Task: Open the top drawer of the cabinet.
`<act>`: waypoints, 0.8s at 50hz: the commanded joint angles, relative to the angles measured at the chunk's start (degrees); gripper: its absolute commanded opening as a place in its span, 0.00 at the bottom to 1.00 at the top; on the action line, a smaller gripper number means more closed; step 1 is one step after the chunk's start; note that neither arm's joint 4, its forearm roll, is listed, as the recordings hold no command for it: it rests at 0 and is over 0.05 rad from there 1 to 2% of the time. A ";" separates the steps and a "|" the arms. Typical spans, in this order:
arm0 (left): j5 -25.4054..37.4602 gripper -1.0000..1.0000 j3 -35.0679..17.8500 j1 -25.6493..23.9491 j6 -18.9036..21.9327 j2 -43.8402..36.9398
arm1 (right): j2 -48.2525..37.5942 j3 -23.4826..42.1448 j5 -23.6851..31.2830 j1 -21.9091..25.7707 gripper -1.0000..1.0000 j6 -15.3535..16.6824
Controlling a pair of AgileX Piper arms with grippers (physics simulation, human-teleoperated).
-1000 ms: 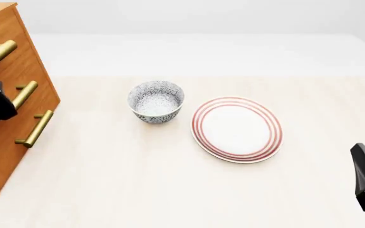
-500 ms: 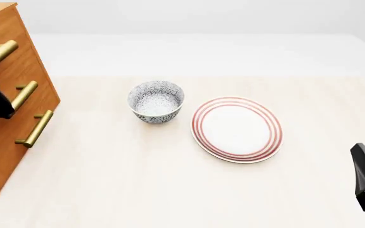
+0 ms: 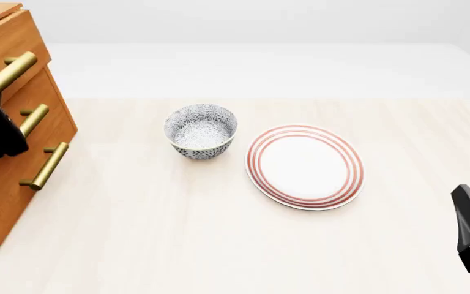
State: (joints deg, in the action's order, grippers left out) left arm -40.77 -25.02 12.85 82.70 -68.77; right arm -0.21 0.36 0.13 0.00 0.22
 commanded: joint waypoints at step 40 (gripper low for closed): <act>2.49 0.00 3.49 -6.21 1.42 7.09 | 0.00 0.00 0.00 -0.01 1.00 -0.01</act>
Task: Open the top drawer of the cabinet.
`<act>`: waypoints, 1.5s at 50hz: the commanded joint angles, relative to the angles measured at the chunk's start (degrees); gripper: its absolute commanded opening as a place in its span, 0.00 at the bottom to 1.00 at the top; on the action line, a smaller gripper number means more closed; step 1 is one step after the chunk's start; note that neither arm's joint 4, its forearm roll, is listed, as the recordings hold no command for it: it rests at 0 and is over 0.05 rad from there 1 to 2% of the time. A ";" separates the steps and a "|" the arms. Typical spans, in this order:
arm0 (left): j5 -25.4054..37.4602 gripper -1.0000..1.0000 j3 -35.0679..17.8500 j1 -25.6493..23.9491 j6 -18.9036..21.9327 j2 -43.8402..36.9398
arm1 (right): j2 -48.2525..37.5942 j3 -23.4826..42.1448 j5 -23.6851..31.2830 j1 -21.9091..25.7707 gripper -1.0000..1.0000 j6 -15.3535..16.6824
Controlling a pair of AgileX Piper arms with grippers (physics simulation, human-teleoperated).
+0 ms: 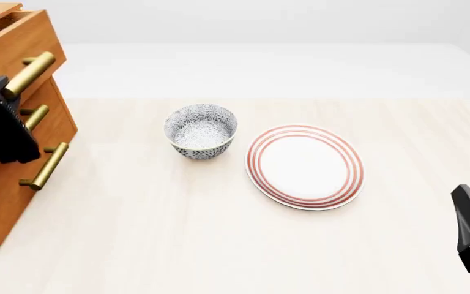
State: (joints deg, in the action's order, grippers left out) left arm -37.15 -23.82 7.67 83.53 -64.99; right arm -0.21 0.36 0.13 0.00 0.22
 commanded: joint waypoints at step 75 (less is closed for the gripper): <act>-3.62 1.00 2.18 -15.37 -0.27 0.89 | 0.00 0.00 0.00 0.00 1.00 -0.01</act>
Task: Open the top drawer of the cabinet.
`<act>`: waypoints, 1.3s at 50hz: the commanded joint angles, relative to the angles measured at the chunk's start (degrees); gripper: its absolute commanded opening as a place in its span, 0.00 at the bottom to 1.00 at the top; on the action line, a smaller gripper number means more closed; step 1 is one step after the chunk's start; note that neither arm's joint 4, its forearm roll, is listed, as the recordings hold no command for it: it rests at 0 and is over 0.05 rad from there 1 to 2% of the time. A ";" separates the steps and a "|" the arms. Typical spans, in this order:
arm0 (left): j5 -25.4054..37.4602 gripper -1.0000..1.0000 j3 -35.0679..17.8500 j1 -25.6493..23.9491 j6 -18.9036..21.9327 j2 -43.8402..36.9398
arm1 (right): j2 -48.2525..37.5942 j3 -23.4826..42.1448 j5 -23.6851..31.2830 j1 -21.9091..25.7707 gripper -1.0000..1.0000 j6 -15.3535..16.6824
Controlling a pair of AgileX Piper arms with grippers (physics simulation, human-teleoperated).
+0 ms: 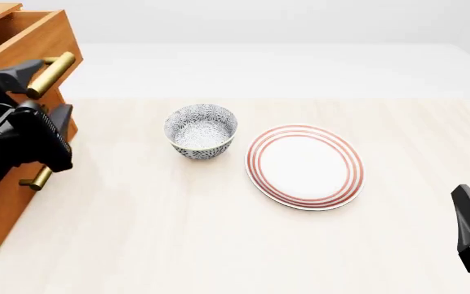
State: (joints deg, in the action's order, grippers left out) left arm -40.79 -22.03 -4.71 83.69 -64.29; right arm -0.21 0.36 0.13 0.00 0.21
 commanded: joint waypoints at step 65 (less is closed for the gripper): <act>58.65 1.00 -29.98 3.32 -55.56 16.16 | 0.00 0.00 0.00 0.00 1.00 0.01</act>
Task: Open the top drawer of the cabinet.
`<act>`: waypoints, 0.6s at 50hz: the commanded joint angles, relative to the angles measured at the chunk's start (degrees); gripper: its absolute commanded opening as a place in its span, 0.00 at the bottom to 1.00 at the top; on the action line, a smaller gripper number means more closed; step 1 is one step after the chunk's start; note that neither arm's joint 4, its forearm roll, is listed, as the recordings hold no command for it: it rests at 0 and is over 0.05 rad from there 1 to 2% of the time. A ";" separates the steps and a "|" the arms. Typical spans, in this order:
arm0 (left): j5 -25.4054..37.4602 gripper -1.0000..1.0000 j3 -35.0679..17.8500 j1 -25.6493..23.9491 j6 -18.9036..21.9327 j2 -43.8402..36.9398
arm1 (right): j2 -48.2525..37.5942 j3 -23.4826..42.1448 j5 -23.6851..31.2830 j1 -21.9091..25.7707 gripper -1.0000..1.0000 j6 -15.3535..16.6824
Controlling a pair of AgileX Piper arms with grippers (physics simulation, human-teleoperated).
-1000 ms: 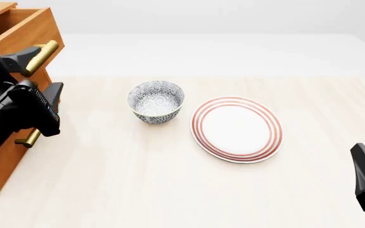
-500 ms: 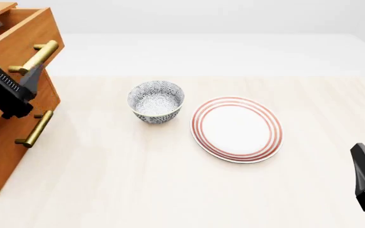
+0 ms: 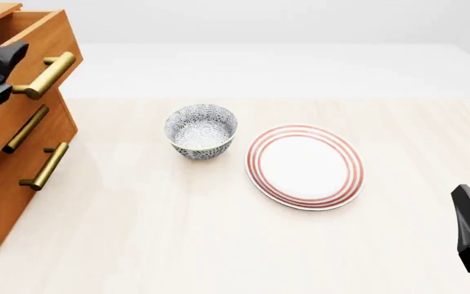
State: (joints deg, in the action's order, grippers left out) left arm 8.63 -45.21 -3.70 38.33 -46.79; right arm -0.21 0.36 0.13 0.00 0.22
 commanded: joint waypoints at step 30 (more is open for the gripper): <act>28.44 1.00 -21.40 4.41 -31.14 -8.06 | 0.01 0.00 -0.01 0.00 1.00 -0.01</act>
State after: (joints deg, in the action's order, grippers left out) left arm 30.86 -61.57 0.75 14.22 -52.58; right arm -0.21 0.36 0.13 0.00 0.22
